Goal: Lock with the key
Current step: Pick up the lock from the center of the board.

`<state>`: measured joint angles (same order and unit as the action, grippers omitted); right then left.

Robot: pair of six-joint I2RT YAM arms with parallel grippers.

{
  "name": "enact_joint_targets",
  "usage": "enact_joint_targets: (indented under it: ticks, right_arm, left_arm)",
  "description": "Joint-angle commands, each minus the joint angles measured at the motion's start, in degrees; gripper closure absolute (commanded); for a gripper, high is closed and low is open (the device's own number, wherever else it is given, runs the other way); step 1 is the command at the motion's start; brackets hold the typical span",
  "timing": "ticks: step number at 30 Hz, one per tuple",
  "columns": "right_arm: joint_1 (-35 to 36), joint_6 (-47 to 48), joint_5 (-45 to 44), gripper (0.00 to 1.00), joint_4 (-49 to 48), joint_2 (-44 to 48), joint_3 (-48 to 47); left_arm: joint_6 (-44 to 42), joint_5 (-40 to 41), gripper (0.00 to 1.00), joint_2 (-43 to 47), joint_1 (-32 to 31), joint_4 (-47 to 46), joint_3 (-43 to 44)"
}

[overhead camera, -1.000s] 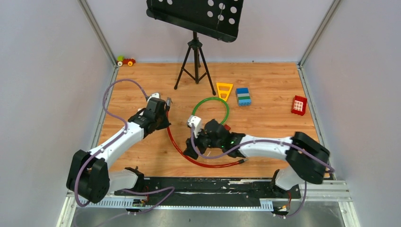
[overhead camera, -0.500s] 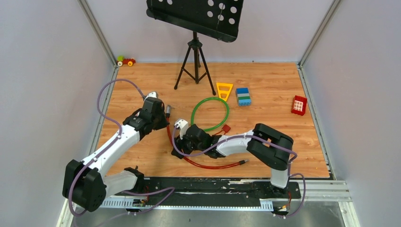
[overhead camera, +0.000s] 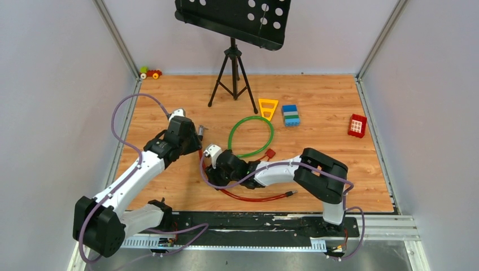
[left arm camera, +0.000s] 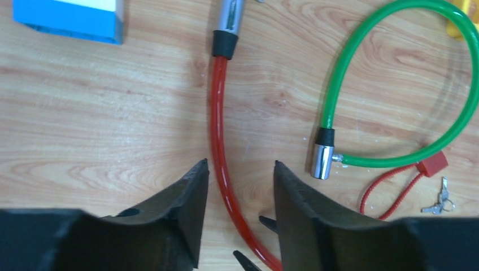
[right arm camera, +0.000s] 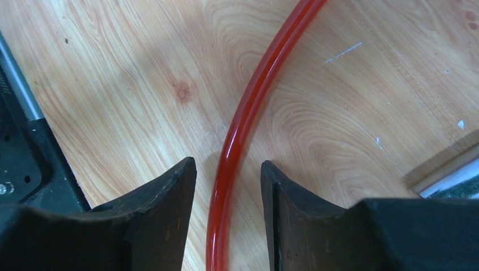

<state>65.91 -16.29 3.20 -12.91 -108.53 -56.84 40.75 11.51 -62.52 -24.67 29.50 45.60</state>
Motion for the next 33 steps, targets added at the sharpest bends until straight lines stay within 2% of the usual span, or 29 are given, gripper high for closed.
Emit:
enact_joint_targets:
  ticks: [1, 4, 8, 9, 12, 13, 18, 24, 26, 30, 33]
  right_arm:
    - [3.90, 4.40, -7.76, 0.53, 11.30, -0.17, -4.60]
    - [6.36, 4.99, -14.09, 0.53, 18.67, -2.42, -7.49]
    - [8.36, 4.41, -19.03, 0.57, 23.45, -4.86, -9.13]
    - [8.59, 4.14, -20.16, 0.62, 24.52, -5.44, -9.35]
    - [8.82, 2.56, -22.43, 0.94, 26.67, -6.07, -9.18]
    - [8.87, 2.00, -22.79, 0.99, 27.00, -5.79, -8.72]
    - [8.82, 3.52, -20.65, 1.00, 26.55, 0.44, -5.39]
    - [7.48, 7.07, -13.80, 1.00, 27.93, 16.52, -1.72]
    - [5.63, 7.87, -9.06, 1.00, 28.86, 20.96, -0.88]
    - [0.40, 8.53, 3.95, 1.00, 29.32, 29.11, 1.44]
    - [-3.97, 8.05, 12.41, 1.00, 27.53, 34.17, 4.12]
  left_arm:
    - [-1.05, 5.92, 0.42, 1.99, -0.11, 3.56, 3.40]
    - [-1.77, 9.52, 0.31, 5.04, 0.28, 5.54, 2.83]
    - [-2.23, 10.24, 0.29, 9.10, 2.28, 6.07, 0.51]
    - [-2.32, 10.27, 0.29, 9.67, 2.79, 6.03, -0.18]
    - [-2.40, 9.60, 0.29, 10.31, 3.79, 5.99, -1.52]
    - [-2.47, 9.31, 0.29, 10.35, 3.97, 5.84, -1.76]
    - [-6.21, 5.47, 0.27, 10.91, 4.07, 0.61, -3.80]
    - [-20.20, -4.45, 0.15, 17.84, 4.01, -14.26, -8.10]
    - [-26.38, -8.78, 0.14, 21.15, 4.01, -19.47, -9.99]
    - [-42.52, -23.87, 0.15, 29.00, 4.01, -30.80, -15.72]
    - [-54.46, -39.41, 0.18, 33.08, 3.73, -35.38, -18.92]
